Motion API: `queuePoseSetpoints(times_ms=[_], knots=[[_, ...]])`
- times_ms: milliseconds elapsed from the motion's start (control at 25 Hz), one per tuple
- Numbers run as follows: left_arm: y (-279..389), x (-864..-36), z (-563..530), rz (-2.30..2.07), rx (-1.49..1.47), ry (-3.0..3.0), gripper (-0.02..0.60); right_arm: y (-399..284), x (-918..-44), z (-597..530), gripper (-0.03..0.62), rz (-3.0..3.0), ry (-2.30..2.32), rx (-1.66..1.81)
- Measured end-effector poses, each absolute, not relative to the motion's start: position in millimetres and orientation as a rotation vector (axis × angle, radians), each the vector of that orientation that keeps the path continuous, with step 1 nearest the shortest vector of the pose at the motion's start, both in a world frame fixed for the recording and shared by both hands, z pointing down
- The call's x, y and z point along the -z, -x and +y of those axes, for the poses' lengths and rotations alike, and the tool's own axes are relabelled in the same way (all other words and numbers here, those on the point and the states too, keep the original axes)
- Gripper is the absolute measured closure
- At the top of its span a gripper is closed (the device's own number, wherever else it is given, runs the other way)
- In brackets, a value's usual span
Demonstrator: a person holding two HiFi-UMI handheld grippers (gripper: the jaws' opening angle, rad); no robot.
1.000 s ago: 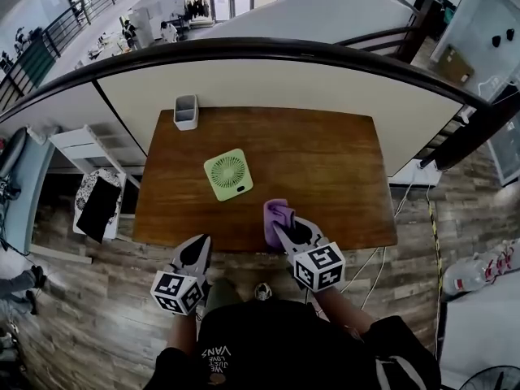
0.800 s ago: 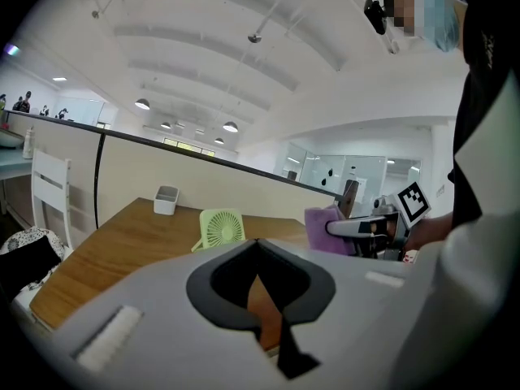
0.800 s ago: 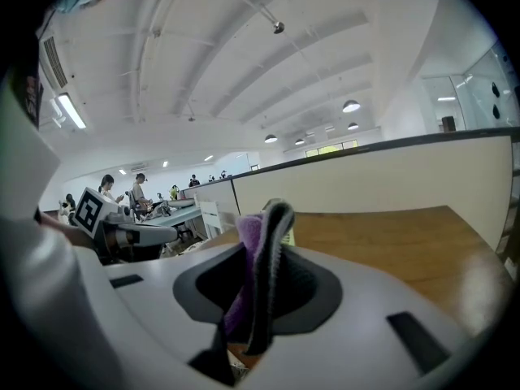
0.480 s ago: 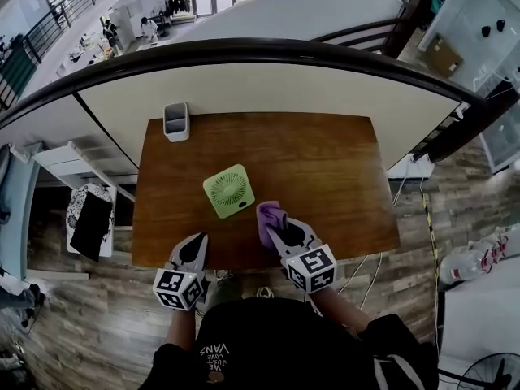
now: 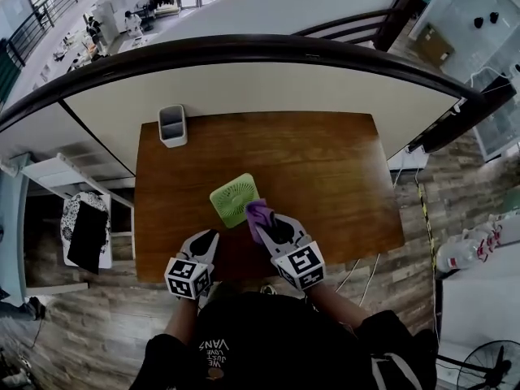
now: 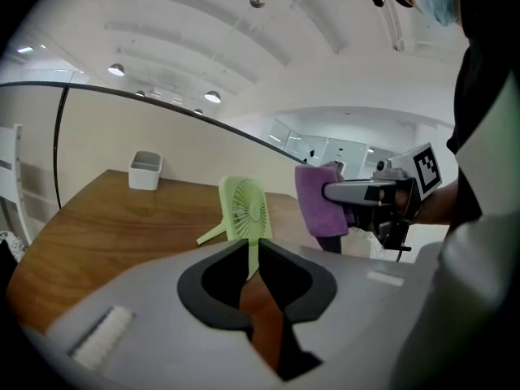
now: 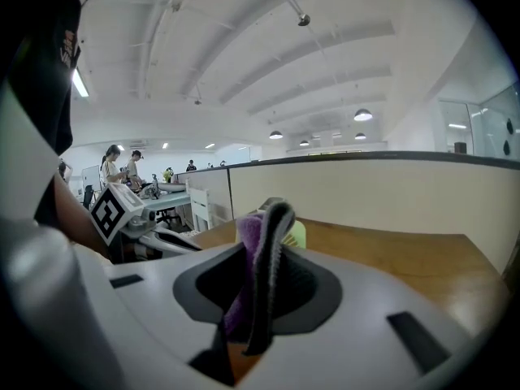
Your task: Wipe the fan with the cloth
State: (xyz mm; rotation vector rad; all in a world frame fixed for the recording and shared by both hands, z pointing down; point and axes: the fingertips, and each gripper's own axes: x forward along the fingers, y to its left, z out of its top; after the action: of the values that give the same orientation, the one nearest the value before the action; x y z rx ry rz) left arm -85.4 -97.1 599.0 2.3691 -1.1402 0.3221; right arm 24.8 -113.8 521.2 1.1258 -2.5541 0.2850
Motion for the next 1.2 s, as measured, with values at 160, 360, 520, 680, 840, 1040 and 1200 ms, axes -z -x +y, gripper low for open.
queuePoseSetpoints(times_ms=[160,360,520,680,840,1040,1200], knots=[[80,-618,-106,-1.061,-0.373,-2.358,0.468,-5,-526,-122,0.499,-2.555,-1.088,-0.257],[75,-638,-116,-0.999,-0.447,-2.366,0.467,19,-532,-130,0.500,-2.561,-1.025,-0.210],[67,-646,-127,-0.959,-0.483,-2.383,0.465,37,-534,-135,0.500,-2.584,-0.966,-0.144],[60,-652,-134,-0.933,-0.512,-2.399,0.465,55,-536,-139,0.500,-2.610,-0.916,-0.119],[58,-656,-138,-0.945,-0.529,-2.393,0.467,65,-545,-141,0.500,-2.593,-0.861,-0.062],[60,-656,-141,-0.951,-0.528,-2.395,0.500,64,-555,-148,0.499,-2.562,-0.858,-0.067],[60,-656,-141,-0.943,-0.523,-2.391,0.502,59,-556,-153,0.499,-2.554,-0.867,-0.071]])
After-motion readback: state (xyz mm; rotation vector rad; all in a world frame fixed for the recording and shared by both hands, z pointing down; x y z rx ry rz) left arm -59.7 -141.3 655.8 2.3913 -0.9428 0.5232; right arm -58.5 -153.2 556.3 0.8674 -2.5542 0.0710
